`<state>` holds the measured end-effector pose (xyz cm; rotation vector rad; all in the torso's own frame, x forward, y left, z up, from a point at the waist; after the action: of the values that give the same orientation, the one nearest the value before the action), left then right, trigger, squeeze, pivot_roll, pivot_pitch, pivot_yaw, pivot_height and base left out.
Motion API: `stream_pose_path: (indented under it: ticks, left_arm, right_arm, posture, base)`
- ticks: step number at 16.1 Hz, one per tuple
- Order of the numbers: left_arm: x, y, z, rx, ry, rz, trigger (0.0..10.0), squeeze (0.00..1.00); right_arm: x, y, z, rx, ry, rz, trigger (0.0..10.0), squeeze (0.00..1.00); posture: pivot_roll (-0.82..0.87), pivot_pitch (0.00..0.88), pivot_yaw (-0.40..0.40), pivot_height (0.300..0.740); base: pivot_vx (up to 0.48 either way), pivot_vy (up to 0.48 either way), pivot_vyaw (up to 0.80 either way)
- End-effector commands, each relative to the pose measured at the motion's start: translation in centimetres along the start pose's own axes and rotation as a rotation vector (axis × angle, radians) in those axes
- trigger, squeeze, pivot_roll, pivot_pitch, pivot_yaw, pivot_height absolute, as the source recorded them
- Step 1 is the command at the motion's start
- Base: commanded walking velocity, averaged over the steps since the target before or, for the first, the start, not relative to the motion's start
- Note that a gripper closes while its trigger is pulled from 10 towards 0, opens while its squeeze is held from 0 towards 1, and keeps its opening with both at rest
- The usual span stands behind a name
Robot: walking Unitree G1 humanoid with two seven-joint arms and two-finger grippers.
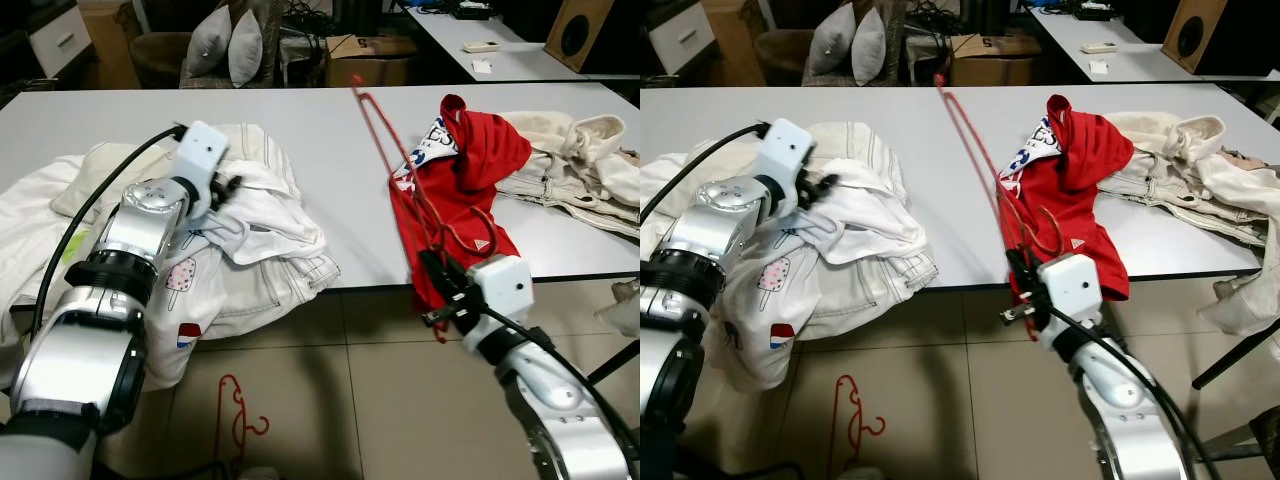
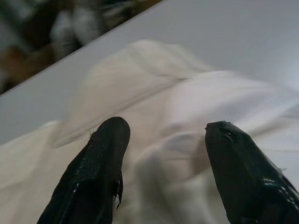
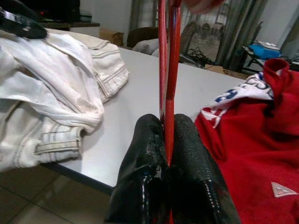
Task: Hang hanger
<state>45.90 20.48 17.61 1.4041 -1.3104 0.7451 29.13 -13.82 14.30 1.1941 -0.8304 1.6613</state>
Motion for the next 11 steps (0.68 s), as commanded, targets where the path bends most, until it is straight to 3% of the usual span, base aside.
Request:
stream_pose_path:
  ticks: [1,3,5,6,10,11]
  left_arm:
    - [1.0,0.2,-2.1,0.106,0.0,0.03,10.0,0.0]
    - [0.8,0.5,-3.7,0.161,0.061,0.023,10.0,0.0]
    - [0.8,0.2,-2.5,0.065,0.251,0.037,10.0,0.0]
    - [0.6,0.1,-2.2,0.046,0.287,0.035,10.0,0.0]
    - [0.5,-0.1,-0.2,-0.081,0.336,0.029,10.0,0.0]
    - [0.4,0.0,-0.3,-0.099,0.298,0.02,10.0,0.0]
  right_arm:
    - [0.5,0.4,0.6,-0.016,-0.001,0.012,10.0,0.0]
    - [0.4,0.7,0.8,-0.021,-0.002,0.006,10.0,0.0]
    - [0.4,0.9,0.4,-0.009,-0.008,0.003,10.0,0.0]
    - [0.5,0.9,0.2,-0.001,-0.013,0.006,10.0,0.0]
    - [0.7,1.1,-0.1,0.018,-0.022,0.015,10.0,0.0]
    - [0.7,1.2,-0.1,0.019,-0.022,0.016,10.0,0.0]
  posture:
    - [0.03,0.0,0.055,0.74]
    - [0.03,0.0,0.057,0.74]
    - [0.03,0.0,0.057,0.74]
    - [0.03,0.0,0.057,0.74]
    - [0.03,0.0,0.064,0.74]
    - [0.03,0.0,0.064,0.74]
  base:
    - [0.0,0.0,0.0]
    - [0.0,0.0,0.0]
    - [0.0,0.0,0.0]
    - [0.0,0.0,0.0]
    - [0.0,0.0,0.0]
    - [0.0,0.0,0.0]
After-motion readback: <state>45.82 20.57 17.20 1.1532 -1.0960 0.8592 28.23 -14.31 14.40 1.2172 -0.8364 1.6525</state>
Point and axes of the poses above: a point about 5 cm out from each wrist's last joint towards the gripper, its own y axis pointing back from the gripper into the wrist, its own x axis along the axis of the wrist's last joint, z = x × y, the point moved 6 cm from there along -y, pointing out of the wrist towards the gripper, and after that the axes turned 8 degrees about y, right-handed, at the moved point
